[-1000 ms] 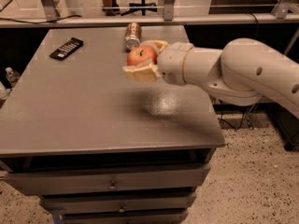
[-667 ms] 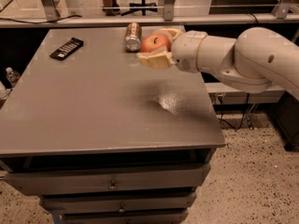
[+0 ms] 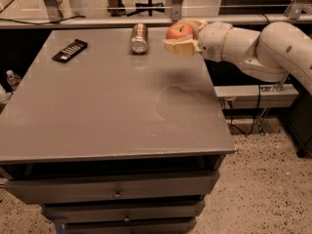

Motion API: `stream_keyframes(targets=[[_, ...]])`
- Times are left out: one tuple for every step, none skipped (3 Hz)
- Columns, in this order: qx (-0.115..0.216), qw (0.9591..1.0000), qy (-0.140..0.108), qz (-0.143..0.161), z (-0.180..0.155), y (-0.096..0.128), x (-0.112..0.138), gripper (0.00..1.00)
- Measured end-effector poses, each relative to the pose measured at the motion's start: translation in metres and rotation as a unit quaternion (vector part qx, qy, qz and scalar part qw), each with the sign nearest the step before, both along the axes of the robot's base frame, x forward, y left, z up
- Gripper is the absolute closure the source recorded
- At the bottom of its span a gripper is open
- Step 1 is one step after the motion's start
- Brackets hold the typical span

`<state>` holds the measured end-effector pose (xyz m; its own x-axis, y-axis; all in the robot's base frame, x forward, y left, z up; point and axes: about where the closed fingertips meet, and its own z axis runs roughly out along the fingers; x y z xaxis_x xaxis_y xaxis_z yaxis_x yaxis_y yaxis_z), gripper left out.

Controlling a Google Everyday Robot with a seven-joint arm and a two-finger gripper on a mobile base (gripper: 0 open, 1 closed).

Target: Move apple near orange can

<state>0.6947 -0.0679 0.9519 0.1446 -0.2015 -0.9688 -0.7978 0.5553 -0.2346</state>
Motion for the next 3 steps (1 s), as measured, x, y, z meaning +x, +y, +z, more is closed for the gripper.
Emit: stream_keyframes(targets=[[0.005,0.9998,0.011,0.013,-0.005,-0.006,0.03,1.0],[0.002,0.9993,0.028,0.023,-0.017,-0.005,0.054,1.0],[-0.009,0.9986,0.044,0.026,-0.035,0.002,0.066,1.0]])
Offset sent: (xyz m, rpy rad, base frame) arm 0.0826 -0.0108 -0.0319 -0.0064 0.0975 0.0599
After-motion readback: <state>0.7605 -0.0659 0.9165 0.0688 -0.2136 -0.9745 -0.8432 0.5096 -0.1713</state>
